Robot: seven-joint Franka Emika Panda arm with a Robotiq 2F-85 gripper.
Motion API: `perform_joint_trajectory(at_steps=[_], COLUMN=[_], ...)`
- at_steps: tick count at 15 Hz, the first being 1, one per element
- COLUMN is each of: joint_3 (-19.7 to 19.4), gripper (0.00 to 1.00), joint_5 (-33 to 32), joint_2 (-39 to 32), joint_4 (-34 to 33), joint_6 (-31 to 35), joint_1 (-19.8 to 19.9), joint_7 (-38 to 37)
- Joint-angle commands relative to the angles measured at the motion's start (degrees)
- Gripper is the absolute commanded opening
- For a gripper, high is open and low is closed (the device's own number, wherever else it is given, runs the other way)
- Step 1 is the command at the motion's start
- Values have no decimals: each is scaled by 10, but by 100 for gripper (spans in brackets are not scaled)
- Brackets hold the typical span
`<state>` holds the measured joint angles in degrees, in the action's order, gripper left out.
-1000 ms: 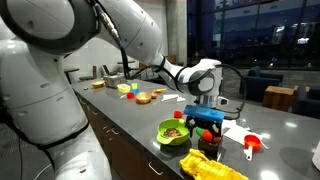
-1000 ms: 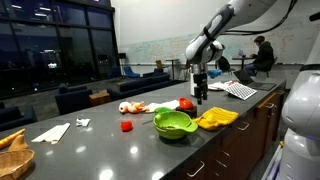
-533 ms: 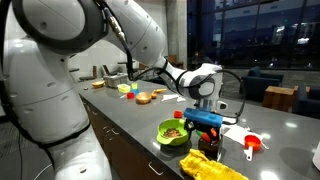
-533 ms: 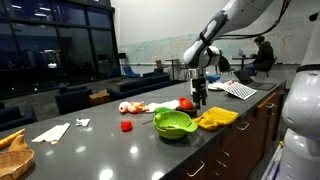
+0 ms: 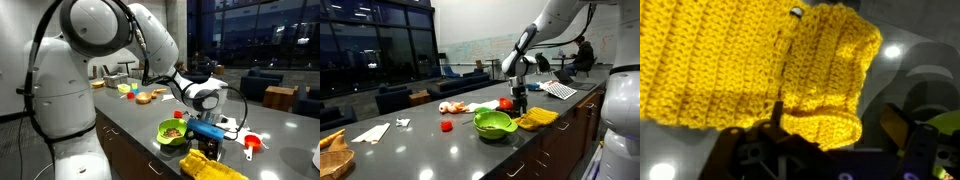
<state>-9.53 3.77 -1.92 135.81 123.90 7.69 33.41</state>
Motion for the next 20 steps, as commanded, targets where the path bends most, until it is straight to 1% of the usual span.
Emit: perform_joint_trajectory(at_steps=[1,7,13,18,20], joint_3=[-5,-11,-5,-4,-2], gripper=[100,100,100,100,100], joint_5=[10,44,128,155,161], joint_2=[-25,-54,-91,-87,-84], joint_4=[-19,-26,-5,2,11], joint_6=[-1,5,47,52,69], joint_1=[20,54,82,84,80], joint_7=[14,40,101,112,104])
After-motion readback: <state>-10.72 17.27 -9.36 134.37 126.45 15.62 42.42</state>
